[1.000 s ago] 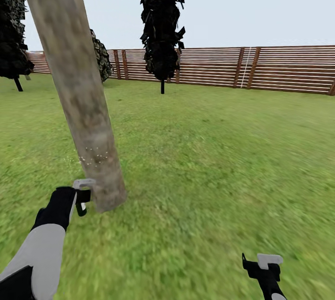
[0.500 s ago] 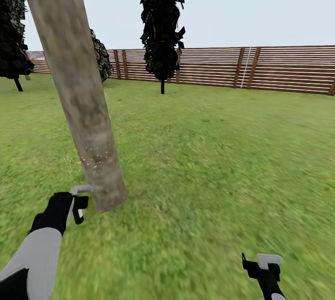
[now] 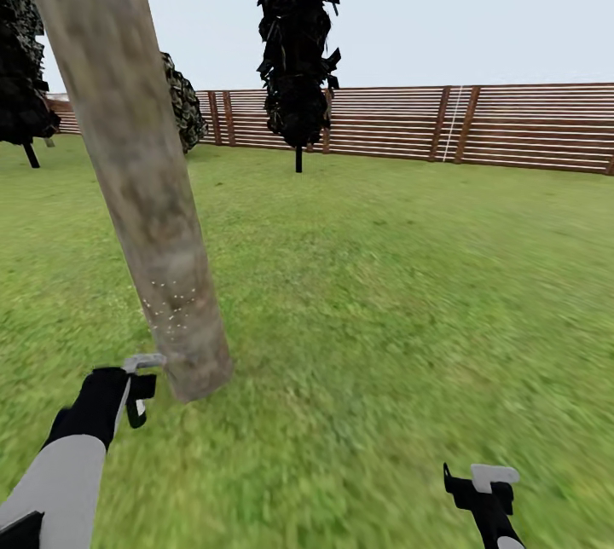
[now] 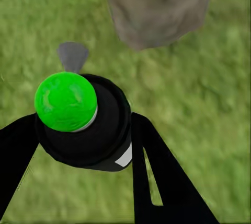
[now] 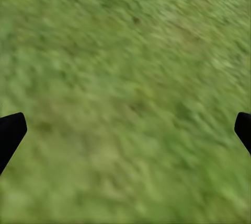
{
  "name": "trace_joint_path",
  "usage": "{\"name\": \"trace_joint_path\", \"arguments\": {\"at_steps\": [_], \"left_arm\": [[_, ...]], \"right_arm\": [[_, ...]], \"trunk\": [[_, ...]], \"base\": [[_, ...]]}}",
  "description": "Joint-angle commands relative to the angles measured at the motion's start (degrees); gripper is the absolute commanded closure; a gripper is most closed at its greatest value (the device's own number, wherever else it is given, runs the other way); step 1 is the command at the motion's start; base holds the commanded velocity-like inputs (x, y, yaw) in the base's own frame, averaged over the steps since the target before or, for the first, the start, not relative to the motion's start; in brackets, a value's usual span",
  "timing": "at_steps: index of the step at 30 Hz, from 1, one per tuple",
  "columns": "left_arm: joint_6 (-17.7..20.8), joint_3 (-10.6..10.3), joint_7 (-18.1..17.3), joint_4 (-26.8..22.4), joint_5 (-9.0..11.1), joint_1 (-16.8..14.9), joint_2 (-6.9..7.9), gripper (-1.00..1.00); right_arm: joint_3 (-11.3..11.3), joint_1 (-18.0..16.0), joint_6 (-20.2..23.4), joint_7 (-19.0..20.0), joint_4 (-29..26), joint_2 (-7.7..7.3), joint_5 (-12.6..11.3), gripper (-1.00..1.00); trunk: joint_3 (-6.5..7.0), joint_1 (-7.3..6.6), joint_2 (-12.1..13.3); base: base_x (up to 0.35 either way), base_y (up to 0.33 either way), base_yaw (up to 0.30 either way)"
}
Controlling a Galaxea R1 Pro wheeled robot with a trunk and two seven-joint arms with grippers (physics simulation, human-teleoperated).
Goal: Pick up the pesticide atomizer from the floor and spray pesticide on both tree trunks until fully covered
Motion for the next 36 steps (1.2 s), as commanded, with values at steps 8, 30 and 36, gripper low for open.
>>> {"name": "trace_joint_path", "arguments": {"at_steps": [8, 30, 36], "left_arm": [[-5.2, 0.4, -0.5, 5.9, -0.3, 0.1, -1.85, 1.00], [-13.5, 8.7, 8.4, 7.8, -0.4, 0.2, -1.72, 1.00], [-14.1, 11.0, 8.4, 7.7, -0.3, 3.5, -0.38, 1.00]], "right_arm": [[-0.2, -0.1, -0.2, -0.3, 0.1, 0.04, 0.6, -1.00], [-0.2, -0.1, -0.2, -0.3, 0.1, 0.04, 0.6, -1.00], [-0.2, -0.1, -0.2, -0.3, 0.1, 0.04, 0.6, -1.00]], "trunk": [[-0.05, -0.01, 0.0], [-0.05, -0.01, 0.0], [-0.05, -0.01, 0.0]], "base": [[0.000, 0.000, 0.000], [0.051, -0.071, 0.000], [-0.069, -0.253, 0.000]]}}
